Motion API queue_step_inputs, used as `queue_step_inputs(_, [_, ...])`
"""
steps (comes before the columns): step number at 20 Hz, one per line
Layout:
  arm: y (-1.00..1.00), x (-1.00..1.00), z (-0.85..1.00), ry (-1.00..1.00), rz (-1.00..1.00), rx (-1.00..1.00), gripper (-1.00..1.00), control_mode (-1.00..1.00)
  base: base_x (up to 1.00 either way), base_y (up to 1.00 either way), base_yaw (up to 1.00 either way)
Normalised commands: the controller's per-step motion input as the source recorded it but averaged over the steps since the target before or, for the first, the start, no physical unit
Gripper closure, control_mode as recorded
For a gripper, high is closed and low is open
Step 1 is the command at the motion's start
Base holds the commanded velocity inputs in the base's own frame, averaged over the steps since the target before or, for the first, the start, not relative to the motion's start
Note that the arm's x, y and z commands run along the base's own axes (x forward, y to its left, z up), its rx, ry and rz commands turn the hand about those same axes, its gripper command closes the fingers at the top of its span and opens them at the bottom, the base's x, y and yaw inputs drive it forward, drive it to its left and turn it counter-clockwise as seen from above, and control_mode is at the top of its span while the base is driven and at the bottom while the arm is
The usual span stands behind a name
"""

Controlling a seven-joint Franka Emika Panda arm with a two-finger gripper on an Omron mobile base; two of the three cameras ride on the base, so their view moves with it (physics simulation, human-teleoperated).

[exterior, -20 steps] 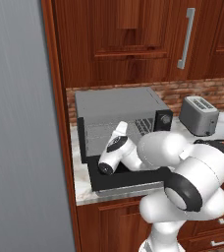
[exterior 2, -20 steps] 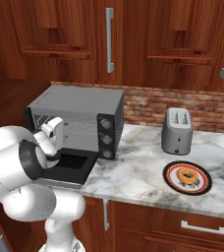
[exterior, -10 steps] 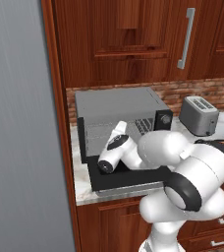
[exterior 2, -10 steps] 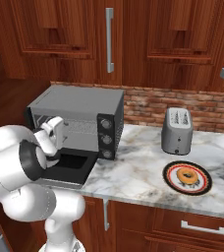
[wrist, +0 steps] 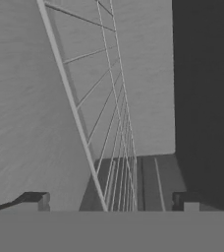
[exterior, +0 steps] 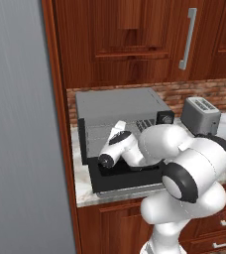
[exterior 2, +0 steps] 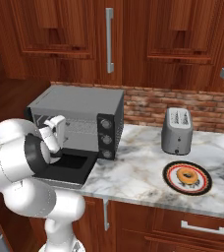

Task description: Pick up the bagel from the plate, place it on the toaster oven rack, close the door, and set the timer.

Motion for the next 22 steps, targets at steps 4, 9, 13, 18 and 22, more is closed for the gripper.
queue_step_inputs(4, [0.05, 0.00, -0.56, -0.08, 0.00, -0.05, -1.00, -1.00, 0.00, 0.00, 0.00])
queue_step_inputs(9, [0.00, -0.01, -0.59, -0.01, 0.00, -0.01, -1.00, -1.00, 0.00, 0.00, 0.00])
queue_step_inputs(13, [0.00, 0.00, -0.50, 0.00, 0.00, -0.06, -1.00, -1.00, 0.00, 0.00, 0.00])
queue_step_inputs(18, [0.00, -0.04, -0.21, 0.12, 0.00, -0.23, -1.00, -1.00, 0.00, 0.00, 0.00])
queue_step_inputs(22, [0.00, -0.10, -0.22, 0.11, 0.00, -0.07, -1.00, -1.00, 0.00, 0.00, 0.00])
